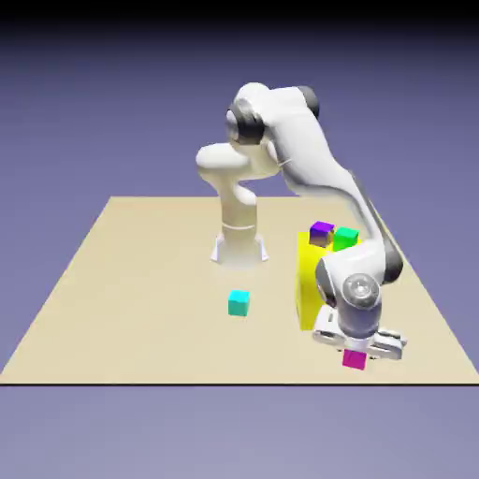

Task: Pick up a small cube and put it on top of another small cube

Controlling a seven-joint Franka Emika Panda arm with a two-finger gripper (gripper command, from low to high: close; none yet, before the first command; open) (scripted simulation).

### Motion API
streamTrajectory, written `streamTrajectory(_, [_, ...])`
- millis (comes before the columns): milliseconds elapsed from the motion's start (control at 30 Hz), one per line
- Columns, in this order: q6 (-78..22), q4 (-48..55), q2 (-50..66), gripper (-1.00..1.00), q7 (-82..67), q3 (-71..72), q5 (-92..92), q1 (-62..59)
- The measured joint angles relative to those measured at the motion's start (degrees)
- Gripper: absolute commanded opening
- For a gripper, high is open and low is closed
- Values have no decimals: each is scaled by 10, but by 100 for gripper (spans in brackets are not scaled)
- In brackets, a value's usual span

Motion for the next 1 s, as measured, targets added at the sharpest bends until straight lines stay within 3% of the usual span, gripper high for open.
streamTrajectory(67, [-30, -7, -35, -100, -7, -5, -4, -9])
streamTrajectory(833, [-5, -479, -426, -100, -311, -143, -105, -123])
streamTrajectory(1000, [95, -510, -358, -100, -319, -136, -94, -125])
